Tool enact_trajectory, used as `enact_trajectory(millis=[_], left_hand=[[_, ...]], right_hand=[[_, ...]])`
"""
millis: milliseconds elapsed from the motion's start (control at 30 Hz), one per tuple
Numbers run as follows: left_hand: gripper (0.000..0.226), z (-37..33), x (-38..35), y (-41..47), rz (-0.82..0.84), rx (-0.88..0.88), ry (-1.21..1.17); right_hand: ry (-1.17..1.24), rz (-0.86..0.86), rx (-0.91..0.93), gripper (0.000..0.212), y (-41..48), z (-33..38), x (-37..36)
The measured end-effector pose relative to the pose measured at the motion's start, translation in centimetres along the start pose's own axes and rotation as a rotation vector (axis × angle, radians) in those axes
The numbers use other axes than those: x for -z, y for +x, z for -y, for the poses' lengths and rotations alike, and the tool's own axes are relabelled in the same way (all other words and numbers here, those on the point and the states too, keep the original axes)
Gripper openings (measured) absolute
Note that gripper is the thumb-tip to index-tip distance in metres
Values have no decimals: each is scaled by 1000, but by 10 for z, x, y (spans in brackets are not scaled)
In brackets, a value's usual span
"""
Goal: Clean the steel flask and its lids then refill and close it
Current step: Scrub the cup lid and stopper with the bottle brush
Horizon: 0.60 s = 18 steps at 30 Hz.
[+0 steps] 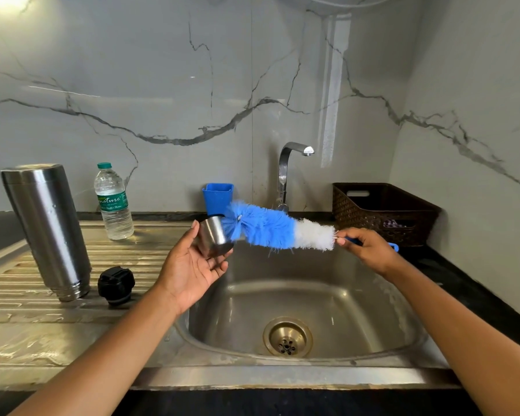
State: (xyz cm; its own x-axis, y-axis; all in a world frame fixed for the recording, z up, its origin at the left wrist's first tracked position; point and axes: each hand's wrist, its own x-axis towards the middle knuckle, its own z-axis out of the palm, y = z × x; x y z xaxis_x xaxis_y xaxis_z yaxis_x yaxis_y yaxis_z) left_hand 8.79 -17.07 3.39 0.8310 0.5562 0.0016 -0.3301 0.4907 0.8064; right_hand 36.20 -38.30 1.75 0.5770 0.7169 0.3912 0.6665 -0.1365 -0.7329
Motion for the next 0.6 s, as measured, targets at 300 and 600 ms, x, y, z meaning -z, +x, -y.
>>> enact_trajectory(millis=[300,600], left_hand=[[55,-2,2,2,19,-36,49],[27,-8,11,9,-198,-224,116]], right_hand=[[-162,-26,3,27,-3,-6,5],[-182,4,3,19,-2,12,8]])
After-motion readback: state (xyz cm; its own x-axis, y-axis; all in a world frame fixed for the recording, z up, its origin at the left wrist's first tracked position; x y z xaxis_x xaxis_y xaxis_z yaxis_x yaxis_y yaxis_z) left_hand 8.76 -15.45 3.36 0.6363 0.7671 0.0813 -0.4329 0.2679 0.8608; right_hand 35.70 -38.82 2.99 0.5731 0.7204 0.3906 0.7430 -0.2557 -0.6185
